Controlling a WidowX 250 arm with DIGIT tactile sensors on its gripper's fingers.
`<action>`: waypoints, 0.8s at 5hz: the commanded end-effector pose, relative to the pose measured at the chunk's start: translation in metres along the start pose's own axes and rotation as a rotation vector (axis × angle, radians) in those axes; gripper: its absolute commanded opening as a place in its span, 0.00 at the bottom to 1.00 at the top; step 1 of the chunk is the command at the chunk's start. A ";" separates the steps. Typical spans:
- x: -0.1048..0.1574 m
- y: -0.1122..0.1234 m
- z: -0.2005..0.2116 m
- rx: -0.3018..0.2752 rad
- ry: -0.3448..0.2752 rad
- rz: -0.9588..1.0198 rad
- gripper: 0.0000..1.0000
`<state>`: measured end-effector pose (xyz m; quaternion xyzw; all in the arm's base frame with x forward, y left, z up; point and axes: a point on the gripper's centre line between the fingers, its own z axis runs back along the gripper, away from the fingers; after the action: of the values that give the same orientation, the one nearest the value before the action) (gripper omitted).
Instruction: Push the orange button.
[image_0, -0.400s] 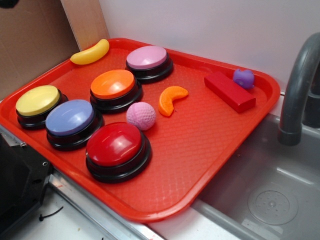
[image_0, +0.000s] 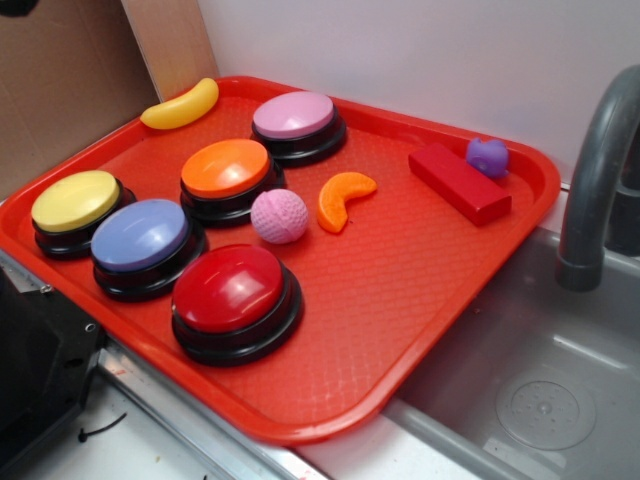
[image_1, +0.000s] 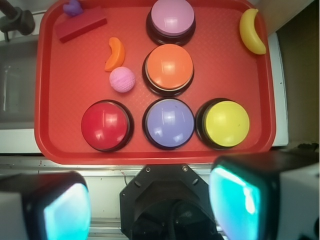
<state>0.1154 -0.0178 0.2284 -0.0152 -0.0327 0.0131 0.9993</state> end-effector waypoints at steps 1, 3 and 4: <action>0.098 0.005 -0.078 0.022 -0.107 -0.143 1.00; 0.133 0.023 -0.148 0.068 -0.045 -0.170 1.00; 0.132 0.032 -0.167 0.066 -0.024 -0.166 1.00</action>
<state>0.2518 0.0098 0.0606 0.0185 -0.0248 -0.0660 0.9973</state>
